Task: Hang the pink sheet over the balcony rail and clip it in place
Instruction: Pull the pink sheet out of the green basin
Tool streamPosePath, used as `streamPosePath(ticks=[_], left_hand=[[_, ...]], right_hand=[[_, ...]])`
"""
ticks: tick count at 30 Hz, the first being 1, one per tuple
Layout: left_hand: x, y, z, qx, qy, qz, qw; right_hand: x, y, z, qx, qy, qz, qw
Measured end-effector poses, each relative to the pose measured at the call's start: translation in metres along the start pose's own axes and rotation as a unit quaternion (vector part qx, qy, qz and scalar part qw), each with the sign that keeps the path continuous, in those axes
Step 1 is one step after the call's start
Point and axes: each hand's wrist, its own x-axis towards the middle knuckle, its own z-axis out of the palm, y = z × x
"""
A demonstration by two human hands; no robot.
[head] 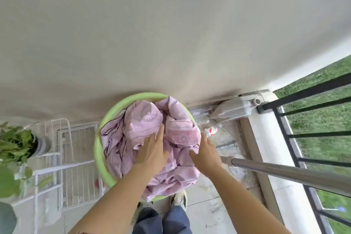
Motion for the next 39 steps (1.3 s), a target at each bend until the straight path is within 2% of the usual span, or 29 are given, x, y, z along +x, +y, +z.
streamPosePath(ticks=[3,7,9,10,13,16,19,22,24,25,26,28,29,30,32,35,37,39], left_hand=[[0.024,-0.001,0.014,-0.008,0.008,0.051,0.999],[0.050,-0.004,0.026,-0.072,0.024,0.065,0.995],[0.054,-0.004,0.025,-0.158,0.066,0.066,0.983],[0.052,-0.002,0.019,-0.222,0.069,0.044,0.972],[0.037,0.006,-0.019,-0.419,0.048,-0.017,0.907],[0.016,0.018,-0.080,-0.575,0.018,-0.031,0.818],[-0.012,0.028,-0.149,-0.676,0.010,-0.025,0.736],[-0.037,0.020,-0.204,-0.700,-0.030,-0.073,0.709],[-0.054,0.014,-0.231,-0.676,-0.084,-0.088,0.726],[-0.061,0.012,-0.237,-0.642,-0.110,-0.085,0.754],[-0.069,0.010,-0.236,-0.584,-0.121,-0.077,0.799],[-0.080,0.003,-0.222,-0.402,-0.076,-0.050,0.911],[-0.086,-0.003,-0.210,-0.315,-0.037,-0.039,0.948],[-0.092,-0.011,-0.199,-0.261,-0.011,-0.033,0.965],[-0.106,-0.026,-0.182,-0.265,0.007,-0.027,0.964],[-0.129,-0.038,-0.170,-0.291,-0.006,-0.015,0.957],[-0.148,-0.029,-0.170,-0.307,-0.030,0.006,0.951],[-0.161,-0.020,-0.167,-0.311,-0.080,0.005,0.947]], right_hand=[[0.024,0.004,0.011,0.087,0.038,0.034,0.995],[0.050,0.000,0.021,0.091,0.035,0.050,0.994],[0.053,-0.012,0.019,0.188,0.063,0.043,0.979],[0.051,-0.019,0.015,0.266,0.072,0.042,0.960],[0.029,-0.046,-0.010,0.422,0.095,0.012,0.901],[-0.005,-0.076,-0.051,0.439,0.137,-0.049,0.887],[-0.049,-0.105,-0.102,0.463,0.162,-0.125,0.862],[-0.102,-0.121,-0.138,0.435,0.132,-0.255,0.853],[-0.134,-0.122,-0.139,0.342,0.101,-0.323,0.877],[-0.144,-0.122,-0.133,0.290,0.082,-0.337,0.892],[-0.150,-0.120,-0.125,0.251,0.053,-0.341,0.904],[-0.154,-0.112,-0.110,0.202,-0.033,-0.333,0.921],[-0.153,-0.107,-0.104,0.190,-0.085,-0.306,0.929],[-0.152,-0.101,-0.100,0.188,-0.132,-0.266,0.936],[-0.143,-0.086,-0.096,0.241,-0.160,-0.164,0.943],[-0.132,-0.081,-0.098,0.391,-0.093,-0.003,0.916],[-0.123,-0.089,-0.098,0.409,-0.089,0.050,0.907],[-0.115,-0.106,-0.094,0.411,-0.119,0.083,0.900]])
